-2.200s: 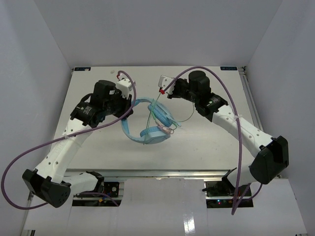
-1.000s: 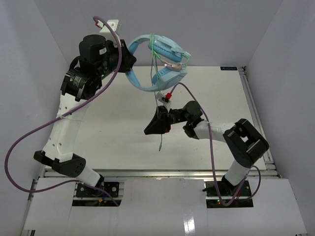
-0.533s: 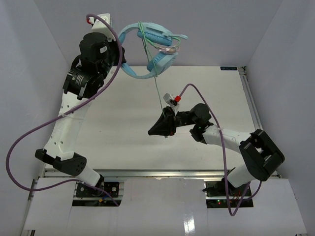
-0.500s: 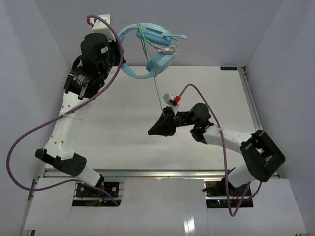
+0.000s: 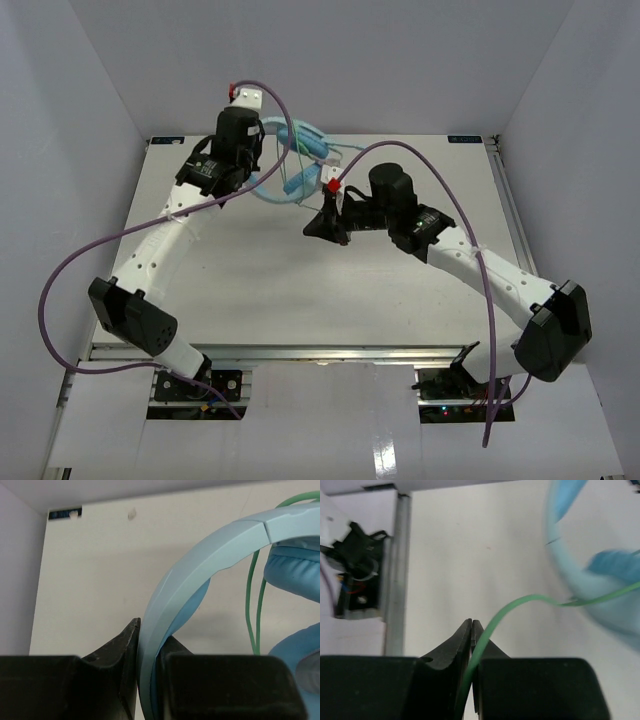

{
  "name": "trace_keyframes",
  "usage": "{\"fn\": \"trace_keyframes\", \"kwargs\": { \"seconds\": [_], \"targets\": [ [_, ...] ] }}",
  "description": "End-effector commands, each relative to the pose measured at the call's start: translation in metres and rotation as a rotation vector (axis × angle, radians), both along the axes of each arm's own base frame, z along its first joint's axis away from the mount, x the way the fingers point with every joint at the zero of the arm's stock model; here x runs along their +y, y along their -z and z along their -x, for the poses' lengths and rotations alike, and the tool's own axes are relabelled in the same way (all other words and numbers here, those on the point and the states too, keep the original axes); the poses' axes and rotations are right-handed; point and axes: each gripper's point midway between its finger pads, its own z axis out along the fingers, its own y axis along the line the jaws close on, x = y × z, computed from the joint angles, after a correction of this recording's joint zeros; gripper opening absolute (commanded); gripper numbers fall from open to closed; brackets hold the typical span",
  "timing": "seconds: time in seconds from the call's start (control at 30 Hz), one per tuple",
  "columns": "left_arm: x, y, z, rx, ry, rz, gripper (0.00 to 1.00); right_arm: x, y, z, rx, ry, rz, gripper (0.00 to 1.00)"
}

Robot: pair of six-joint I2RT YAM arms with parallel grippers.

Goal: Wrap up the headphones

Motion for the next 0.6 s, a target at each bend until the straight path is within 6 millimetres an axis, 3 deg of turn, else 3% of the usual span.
{"fn": "trace_keyframes", "kwargs": {
  "seconds": [0.0,0.1,0.27,0.33,0.4,0.57],
  "targets": [
    [-0.012,0.053,0.009,0.120,0.078,0.003,0.00,-0.060,0.015,-0.033,-0.427,0.167,0.440,0.08],
    [-0.027,0.097,0.023,0.244,0.163,0.012,0.00,-0.075,0.013,-0.047,-0.601,0.240,0.572,0.08],
    [-0.070,0.128,0.054,0.394,0.384,0.032,0.00,-0.083,0.023,-0.059,-0.879,0.281,0.741,0.08],
    [-0.082,0.130,0.066,0.424,0.452,0.059,0.00,-0.081,0.017,-0.064,-0.970,0.295,0.748,0.08],
    [-0.101,0.124,0.084,0.445,0.584,0.120,0.00,-0.081,0.025,-0.066,-1.012,0.282,0.762,0.08],
    [-0.120,0.116,0.122,0.523,0.763,0.213,0.00,-0.073,0.022,-0.072,-1.134,0.285,0.723,0.08]
  ]
}}
